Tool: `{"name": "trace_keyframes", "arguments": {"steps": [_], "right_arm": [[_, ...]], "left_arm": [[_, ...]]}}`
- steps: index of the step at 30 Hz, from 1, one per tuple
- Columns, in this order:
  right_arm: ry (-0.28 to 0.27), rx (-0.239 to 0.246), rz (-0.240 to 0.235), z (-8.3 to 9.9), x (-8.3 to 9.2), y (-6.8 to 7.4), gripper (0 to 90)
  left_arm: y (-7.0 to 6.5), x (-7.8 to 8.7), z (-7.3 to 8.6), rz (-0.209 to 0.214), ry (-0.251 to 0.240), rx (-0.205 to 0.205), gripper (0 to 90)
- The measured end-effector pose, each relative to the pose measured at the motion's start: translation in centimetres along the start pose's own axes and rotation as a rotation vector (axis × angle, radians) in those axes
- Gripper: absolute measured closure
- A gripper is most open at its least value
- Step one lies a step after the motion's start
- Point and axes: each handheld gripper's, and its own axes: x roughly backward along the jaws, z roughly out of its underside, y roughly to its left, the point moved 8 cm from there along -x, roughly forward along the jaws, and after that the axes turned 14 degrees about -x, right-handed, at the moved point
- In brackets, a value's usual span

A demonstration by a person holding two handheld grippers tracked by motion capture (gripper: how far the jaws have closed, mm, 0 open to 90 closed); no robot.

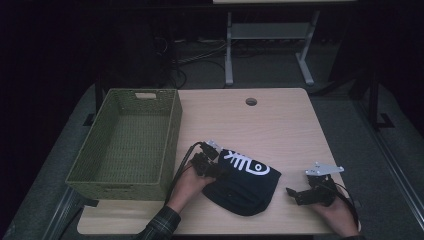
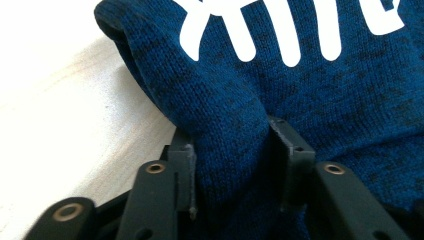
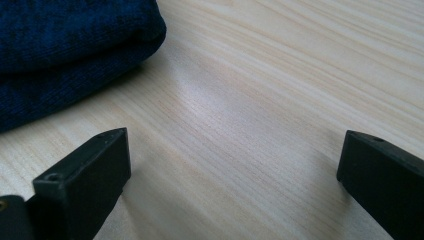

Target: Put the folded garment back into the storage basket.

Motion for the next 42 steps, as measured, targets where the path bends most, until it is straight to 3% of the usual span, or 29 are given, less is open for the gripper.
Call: {"name": "trace_keyframes", "arguments": {"steps": [9,18,30,42], "right_arm": [[0.0,-0.001,0.0,0.0,0.0,0.0,0.4],[0.0,0.0,0.0,0.0,0.0,0.0,0.4],[0.005,-0.009,0.0,0.0,0.0,0.0,0.4],[0.002,-0.006,-0.001,0.0,0.0,0.0,0.4]], "left_arm": [[-0.2,0.5,-0.4,0.009,0.028,-0.002,67.7],[-1.3,2.6,-1.8,0.016,0.047,-0.035,67.8],[-1.9,6.2,-3.8,0.001,0.014,-0.066,67.9],[-1.8,8.7,-4.6,0.032,-0.017,-0.065,68.6]]}}
